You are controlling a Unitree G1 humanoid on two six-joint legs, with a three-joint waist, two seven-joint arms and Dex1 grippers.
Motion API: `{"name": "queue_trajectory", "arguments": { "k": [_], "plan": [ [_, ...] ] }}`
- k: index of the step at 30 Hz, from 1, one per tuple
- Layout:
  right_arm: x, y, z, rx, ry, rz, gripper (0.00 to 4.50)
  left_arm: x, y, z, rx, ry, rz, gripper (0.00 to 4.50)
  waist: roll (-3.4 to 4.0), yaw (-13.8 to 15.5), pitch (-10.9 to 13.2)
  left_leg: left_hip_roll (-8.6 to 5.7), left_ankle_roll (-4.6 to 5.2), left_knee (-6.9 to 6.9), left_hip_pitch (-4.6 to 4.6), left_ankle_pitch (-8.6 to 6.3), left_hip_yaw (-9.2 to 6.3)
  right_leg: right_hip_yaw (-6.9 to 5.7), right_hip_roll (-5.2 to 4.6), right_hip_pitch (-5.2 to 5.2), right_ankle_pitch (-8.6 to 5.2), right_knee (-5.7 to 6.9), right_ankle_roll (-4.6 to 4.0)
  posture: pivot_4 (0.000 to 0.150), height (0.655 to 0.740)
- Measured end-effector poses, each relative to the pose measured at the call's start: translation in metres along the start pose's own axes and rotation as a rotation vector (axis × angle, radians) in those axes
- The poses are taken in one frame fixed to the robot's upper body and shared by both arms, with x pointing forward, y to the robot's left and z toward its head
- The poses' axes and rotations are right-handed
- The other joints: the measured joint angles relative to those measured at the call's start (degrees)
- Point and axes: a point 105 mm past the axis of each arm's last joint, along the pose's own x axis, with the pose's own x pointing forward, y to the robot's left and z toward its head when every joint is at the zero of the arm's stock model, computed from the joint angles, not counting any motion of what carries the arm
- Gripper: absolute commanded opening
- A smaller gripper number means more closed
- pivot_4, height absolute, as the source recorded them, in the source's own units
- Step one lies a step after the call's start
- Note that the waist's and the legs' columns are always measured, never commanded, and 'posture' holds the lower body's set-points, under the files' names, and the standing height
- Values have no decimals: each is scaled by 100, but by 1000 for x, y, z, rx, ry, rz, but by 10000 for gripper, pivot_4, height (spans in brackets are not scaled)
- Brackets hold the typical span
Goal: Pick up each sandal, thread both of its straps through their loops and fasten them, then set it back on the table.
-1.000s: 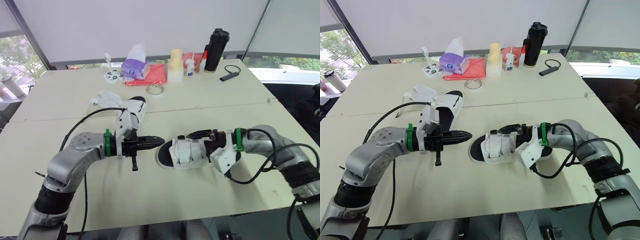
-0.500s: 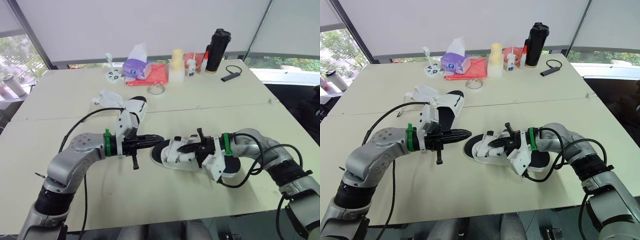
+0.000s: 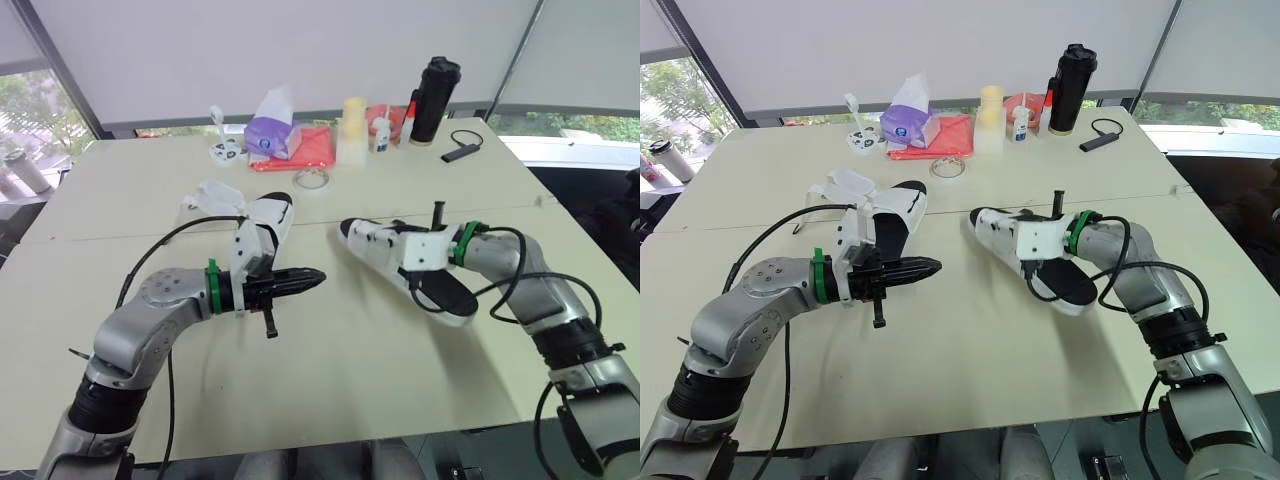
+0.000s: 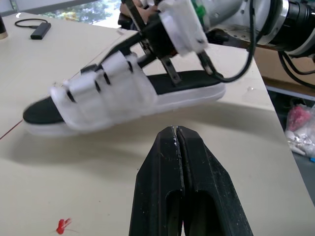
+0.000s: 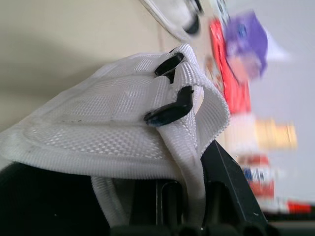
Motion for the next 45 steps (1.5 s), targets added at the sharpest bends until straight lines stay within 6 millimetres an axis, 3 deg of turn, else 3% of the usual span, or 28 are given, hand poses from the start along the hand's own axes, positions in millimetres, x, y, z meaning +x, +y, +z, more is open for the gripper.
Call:
{"name": "queue_trajectory", "arguments": {
  "k": [3,6,10,14,18,21,27,28,35,45],
  "plan": [
    [5,-31,-34,-18,179,-138,396,0,1,0,0,-1,11,0,-1,14,1,-4,-1,0,-2,1,1,0,-1,-1,0,0,-1,1500,7400],
    [7,-44,-59,-67,301,-214,396,0,1,0,-2,-7,16,0,-3,17,2,-7,-2,-11,-2,1,1,0,-3,-2,0,-4,-1,1500,7400],
    [5,-30,-99,-81,464,-211,396,2,2,0,-2,-9,23,0,-5,-6,4,-7,-5,-29,-2,4,2,2,-3,-11,1,-4,1,1500,7400],
    [4,-20,-115,-75,530,-198,396,2,2,0,-3,-10,27,0,-4,-52,7,-7,-15,-46,-1,12,7,9,-2,-21,2,-2,2,1500,7400],
    [8,-21,-117,-71,544,-216,396,3,1,1,-1,-15,27,0,-5,-166,7,-6,-23,-66,2,18,5,10,-2,-30,8,1,14,1500,7400],
    [7,-21,-119,-67,550,-218,11341,3,1,1,2,-16,36,0,-5,-169,7,-6,-23,-72,3,18,5,10,-1,-32,8,1,13,1500,7400],
    [9,-22,-117,-68,542,-207,42542,2,1,-1,-7,-13,46,0,-5,-165,7,-6,-24,-71,7,20,4,9,0,-26,8,3,14,1500,7400],
    [9,-22,-118,-70,542,-206,44685,2,1,-1,-7,-13,48,0,-5,-165,6,-6,-24,-71,8,20,3,9,1,-25,8,2,14,1500,7400],
    [5,-22,-113,-97,510,-148,44685,3,1,-1,-4,-15,57,0,-7,-161,5,-6,-24,-71,13,20,1,8,2,-20,8,2,14,1500,7400],
    [-23,-9,-89,-65,454,-10,44685,2,0,0,2,-17,57,0,-8,-138,5,-5,-24,-68,14,19,-1,6,2,-15,8,3,15,1500,7400]
  ]
}}
